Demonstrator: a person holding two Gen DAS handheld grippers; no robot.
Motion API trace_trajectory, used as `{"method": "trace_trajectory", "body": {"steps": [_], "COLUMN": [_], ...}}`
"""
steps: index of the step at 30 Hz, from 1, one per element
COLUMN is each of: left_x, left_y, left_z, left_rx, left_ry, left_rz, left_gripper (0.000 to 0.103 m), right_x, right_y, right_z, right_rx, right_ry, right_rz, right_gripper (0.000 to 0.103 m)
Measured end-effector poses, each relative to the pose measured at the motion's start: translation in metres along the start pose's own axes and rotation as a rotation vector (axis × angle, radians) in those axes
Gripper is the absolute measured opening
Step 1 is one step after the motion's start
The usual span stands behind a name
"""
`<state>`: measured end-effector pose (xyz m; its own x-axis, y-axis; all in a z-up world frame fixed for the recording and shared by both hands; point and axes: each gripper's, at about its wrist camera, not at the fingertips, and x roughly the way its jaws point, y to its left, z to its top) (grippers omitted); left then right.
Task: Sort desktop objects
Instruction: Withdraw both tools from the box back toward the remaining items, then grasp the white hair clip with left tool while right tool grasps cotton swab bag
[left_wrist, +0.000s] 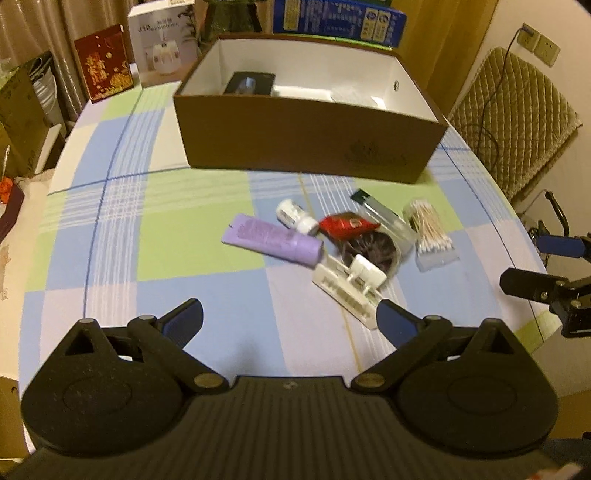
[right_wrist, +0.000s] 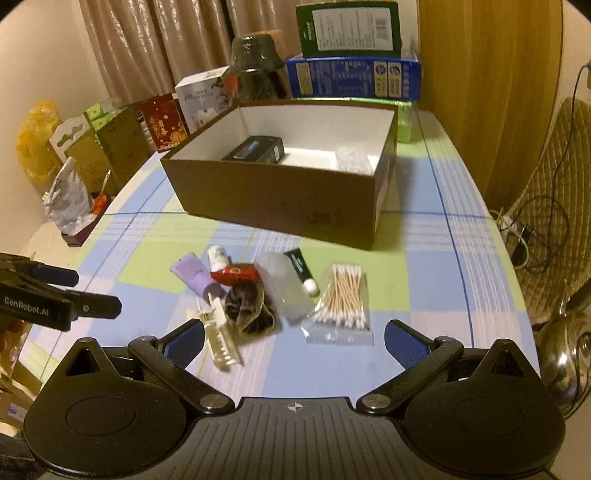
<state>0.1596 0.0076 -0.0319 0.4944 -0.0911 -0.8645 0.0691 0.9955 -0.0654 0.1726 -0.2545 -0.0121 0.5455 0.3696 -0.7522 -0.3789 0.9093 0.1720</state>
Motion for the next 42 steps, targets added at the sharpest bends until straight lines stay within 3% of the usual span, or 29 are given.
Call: {"method": "trace_trajectory", "body": {"steps": [17, 28, 36, 42], "left_x": [0.045, 0.087, 0.107, 0.101], "left_y": [-0.033, -0.052, -0.054, -0.041], "left_z": [-0.008, 0.004, 0.006, -0.006], "left_rx": [0.019, 0.018, 0.075, 0.111], "left_ry": [0.085, 0.08, 0.084, 0.092], "left_rz": [-0.061, -0.037, 0.003, -0.01], "left_gripper": [0.096, 0.088, 0.067, 0.035], "right_x": [0.02, 0.032, 0.034, 0.037], "right_y": [-0.025, -0.046, -0.06, -0.068], "right_z": [-0.013, -0.015, -0.016, -0.012], "right_rx": [0.036, 0.058, 0.08, 0.093], "right_ry": [0.092, 0.121, 0.133, 0.13], "right_rz": [-0.035, -0.041, -0.046, -0.037], "right_gripper": [0.101, 0.101, 0.101, 0.101]}}
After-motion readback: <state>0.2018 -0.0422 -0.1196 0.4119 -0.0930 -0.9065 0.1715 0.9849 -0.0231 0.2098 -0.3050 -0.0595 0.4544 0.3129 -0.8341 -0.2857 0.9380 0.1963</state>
